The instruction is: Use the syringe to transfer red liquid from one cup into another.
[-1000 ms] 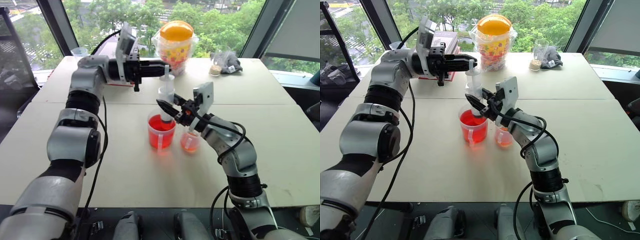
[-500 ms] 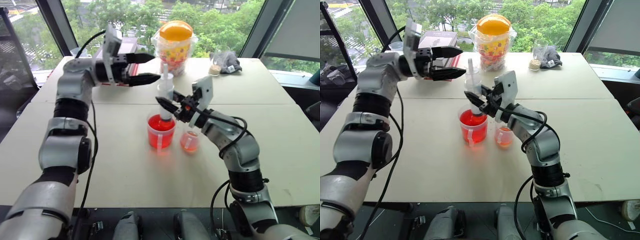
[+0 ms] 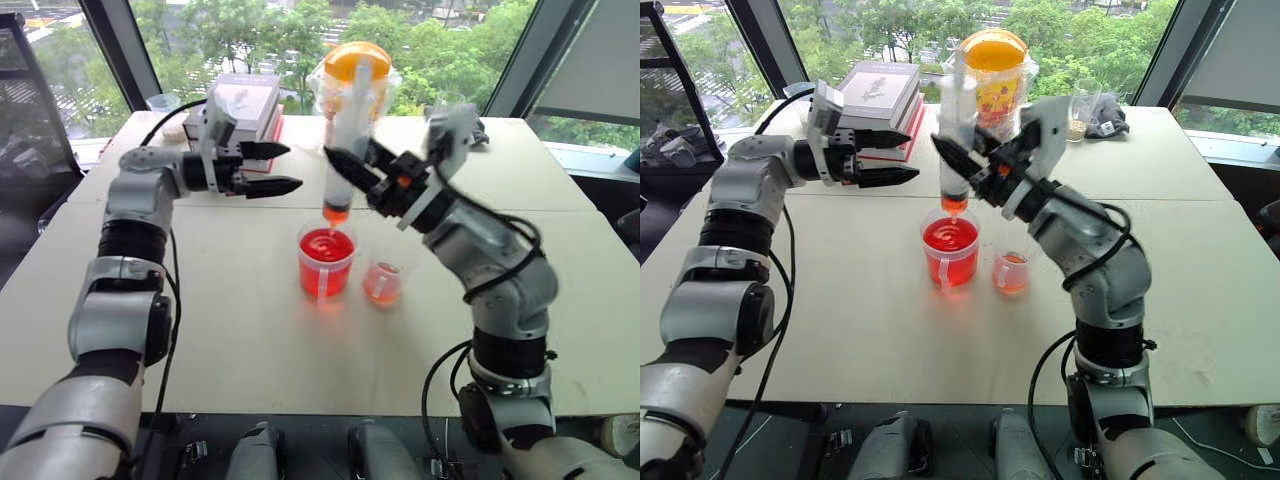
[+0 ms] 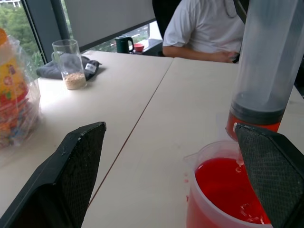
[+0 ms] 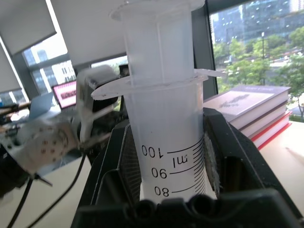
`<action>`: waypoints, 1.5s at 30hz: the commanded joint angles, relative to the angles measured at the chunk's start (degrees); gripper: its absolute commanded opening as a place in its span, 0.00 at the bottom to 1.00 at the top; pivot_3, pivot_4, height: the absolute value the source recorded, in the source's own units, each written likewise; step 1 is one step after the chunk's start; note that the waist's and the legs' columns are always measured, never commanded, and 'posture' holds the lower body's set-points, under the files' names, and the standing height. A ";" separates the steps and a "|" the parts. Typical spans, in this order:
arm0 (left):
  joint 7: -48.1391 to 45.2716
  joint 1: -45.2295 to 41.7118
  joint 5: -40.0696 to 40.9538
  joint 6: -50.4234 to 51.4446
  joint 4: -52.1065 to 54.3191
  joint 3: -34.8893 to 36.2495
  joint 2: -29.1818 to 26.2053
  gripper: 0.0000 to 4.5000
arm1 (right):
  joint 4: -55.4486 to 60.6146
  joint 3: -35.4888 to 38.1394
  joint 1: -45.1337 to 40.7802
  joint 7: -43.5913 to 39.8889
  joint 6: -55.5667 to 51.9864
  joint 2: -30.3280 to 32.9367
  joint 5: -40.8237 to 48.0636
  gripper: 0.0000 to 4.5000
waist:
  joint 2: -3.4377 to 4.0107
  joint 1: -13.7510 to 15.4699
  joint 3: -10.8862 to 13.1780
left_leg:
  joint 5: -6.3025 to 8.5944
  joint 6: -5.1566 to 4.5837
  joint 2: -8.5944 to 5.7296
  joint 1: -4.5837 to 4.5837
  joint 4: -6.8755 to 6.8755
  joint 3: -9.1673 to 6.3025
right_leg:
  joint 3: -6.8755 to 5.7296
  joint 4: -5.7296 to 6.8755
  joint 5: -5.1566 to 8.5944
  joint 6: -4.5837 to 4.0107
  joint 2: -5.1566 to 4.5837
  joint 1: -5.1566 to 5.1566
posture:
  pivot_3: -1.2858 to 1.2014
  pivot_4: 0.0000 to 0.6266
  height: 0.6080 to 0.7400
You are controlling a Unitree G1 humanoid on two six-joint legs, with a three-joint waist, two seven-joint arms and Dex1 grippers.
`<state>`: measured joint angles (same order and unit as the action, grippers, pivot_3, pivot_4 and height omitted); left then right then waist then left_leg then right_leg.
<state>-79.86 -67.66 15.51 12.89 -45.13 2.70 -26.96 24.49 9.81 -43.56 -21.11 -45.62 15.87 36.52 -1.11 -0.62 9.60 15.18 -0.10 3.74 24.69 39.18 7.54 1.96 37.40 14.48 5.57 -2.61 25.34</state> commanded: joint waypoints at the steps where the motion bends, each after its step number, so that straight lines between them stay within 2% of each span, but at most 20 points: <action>1: -0.41 -3.04 0.61 -1.69 0.23 0.05 0.71 0.99 | 5.68 7.14 -2.30 2.59 -3.14 3.93 6.77 0.31 | 0.00 -0.08 0.00 | 0.00 0.00 0.00 0.00 0.00 0.00 | 0.00 -0.04 0.00 0.00 0.00 0.00 | 0.52 0.24 1.00; 4: -0.76 -4.23 0.43 -2.80 -1.27 -0.07 2.05 0.99 | 7.99 10.18 0.04 4.10 -5.96 7.53 10.52 0.31 | 0.00 -0.21 0.00 | 0.01 -0.01 0.00 0.00 -0.05 -0.02 | 0.00 -0.09 0.00 0.00 0.03 -0.01 | 0.52 0.24 1.00; 8: -1.65 -6.72 0.30 -4.68 -4.08 -0.12 4.14 0.99 | 11.04 11.71 8.16 5.29 -6.49 9.92 12.08 0.31 | -0.01 -0.29 0.00 | 0.01 -0.01 0.01 -0.01 -0.06 -0.04 | 0.00 -0.09 0.00 0.00 0.04 -0.01 | 0.52 0.24 1.00; 11: -2.39 -9.12 0.57 -5.21 -6.20 0.10 5.58 0.99 | 11.83 10.41 14.43 5.13 -3.33 8.25 11.21 0.31 | 0.00 -0.33 0.00 | 0.01 -0.02 0.00 0.00 -0.04 -0.03 | 0.02 -0.09 0.00 0.00 0.04 -0.01 | 0.52 0.24 1.00; 16: -6.49 -10.86 2.66 -2.23 -5.01 0.58 6.59 0.99 | 11.04 7.53 19.99 4.65 1.52 6.91 8.22 0.31 | 0.00 -0.38 0.00 | 0.01 -0.02 -0.01 0.00 -0.04 -0.06 | 0.02 -0.08 0.00 0.00 0.06 -0.01 | 0.52 0.24 1.00; 22: -10.94 -15.82 9.25 8.33 -2.56 3.01 8.67 0.99 | 10.02 4.91 23.01 4.22 4.87 7.63 4.91 0.31 | -0.02 -0.23 0.00 | 0.01 -0.02 -0.02 0.04 -0.03 -0.11 | 0.01 -0.10 0.01 0.01 0.07 -0.01 | 0.52 0.24 1.00; 28: -12.35 -17.41 10.21 8.61 -1.46 1.83 11.11 0.99 | 9.00 2.92 24.67 3.61 7.20 8.01 2.14 0.31 | -0.02 -0.25 0.00 | 0.02 -0.03 -0.03 0.05 -0.03 -0.13 | 0.01 -0.14 0.01 0.01 0.07 -0.02 | 0.52 0.24 1.00; 38: -12.64 -15.72 9.47 8.82 1.20 -6.03 14.29 0.99 | 7.75 1.76 24.78 3.11 8.83 8.42 -0.33 0.31 | -0.02 -0.33 0.00 | 0.02 -0.03 -0.03 0.05 -0.03 -0.17 | 0.01 -0.14 0.02 0.01 0.10 -0.01 | 0.52 0.24 1.00; 45: -11.80 -16.66 6.60 7.08 -3.35 -6.46 15.56 0.99 | 7.71 1.52 23.77 3.11 8.75 8.14 -0.85 0.31 | -0.02 -0.24 0.00 | 0.02 -0.04 -0.03 0.05 -0.03 -0.17 | 0.02 -0.14 0.02 0.00 0.09 -0.02 | 0.52 0.24 1.00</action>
<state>-92.04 -82.73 22.70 20.81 -48.60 -4.00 -11.53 31.15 10.74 -18.58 -17.87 -38.36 23.65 35.60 -1.12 -0.86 9.60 15.19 -0.14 3.70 24.73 39.16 7.37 1.98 37.26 14.51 5.57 -2.52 25.32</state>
